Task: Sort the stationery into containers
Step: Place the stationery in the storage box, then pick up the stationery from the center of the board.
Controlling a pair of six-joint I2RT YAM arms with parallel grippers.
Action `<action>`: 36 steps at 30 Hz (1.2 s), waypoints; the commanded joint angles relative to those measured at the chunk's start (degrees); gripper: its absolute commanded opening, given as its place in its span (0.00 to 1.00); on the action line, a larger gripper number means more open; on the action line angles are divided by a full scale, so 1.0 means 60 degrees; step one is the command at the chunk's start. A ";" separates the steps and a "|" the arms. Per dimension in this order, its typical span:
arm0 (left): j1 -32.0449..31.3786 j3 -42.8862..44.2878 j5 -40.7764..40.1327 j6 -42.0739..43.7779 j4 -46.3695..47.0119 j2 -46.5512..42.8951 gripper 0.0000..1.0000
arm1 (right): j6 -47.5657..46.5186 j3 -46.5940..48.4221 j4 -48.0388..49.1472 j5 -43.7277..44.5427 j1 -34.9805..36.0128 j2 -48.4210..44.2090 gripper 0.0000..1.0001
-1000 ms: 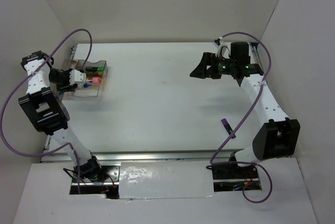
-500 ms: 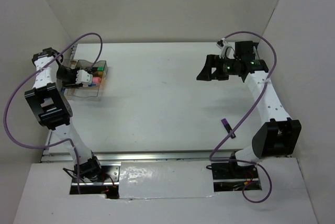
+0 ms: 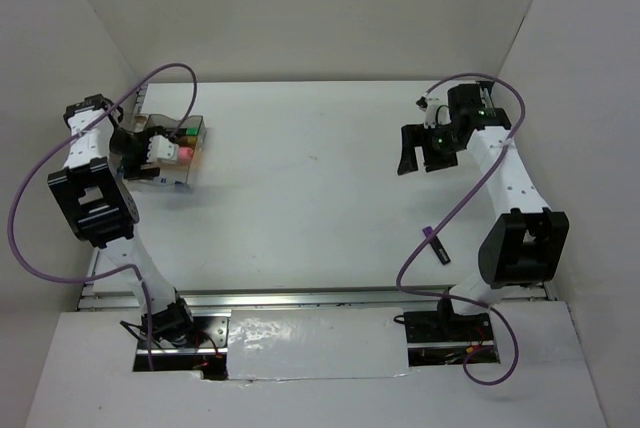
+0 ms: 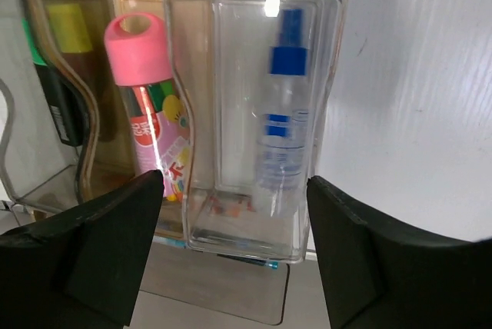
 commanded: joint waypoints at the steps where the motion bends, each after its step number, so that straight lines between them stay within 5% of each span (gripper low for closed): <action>1: 0.0155 0.0960 0.1317 -0.0281 -0.0368 -0.0326 0.88 | -0.0555 -0.0274 -0.0664 0.0945 -0.0328 -0.0109 0.89; 5: 0.0258 0.2151 0.3337 -0.2285 -0.0385 -0.0674 0.87 | -0.0819 -0.1036 -0.0591 0.1605 -0.0404 -0.0520 0.79; 7: 0.0200 0.2153 0.4539 -0.4698 0.0736 -0.1390 0.87 | -0.0980 -0.1607 -0.0547 0.1926 -0.0419 -0.0651 0.72; 11: -0.0238 0.0838 0.5465 -0.9585 0.3449 -0.3192 0.88 | -0.1170 -0.2763 -0.0225 0.2396 -0.0433 -0.0725 0.63; 13: -0.0546 -0.0378 0.5349 -1.0577 0.4765 -0.4404 0.88 | -0.1200 -0.3029 -0.0035 0.2587 -0.0419 -0.0682 0.59; 18: -0.1381 -0.2866 0.4953 -1.2423 0.6103 -0.6416 0.87 | -0.1244 -0.3820 0.0477 0.3085 -0.0375 -0.0477 0.59; 23: -0.1908 -0.3853 0.4909 -1.4385 0.6443 -0.7604 0.86 | -0.1156 -0.4012 0.0991 0.3466 -0.0229 0.0313 0.60; 36: -0.2671 -0.5421 0.4235 -1.5327 0.6620 -0.9129 0.88 | -0.1259 -0.4158 0.1401 0.4375 0.0445 0.1823 0.56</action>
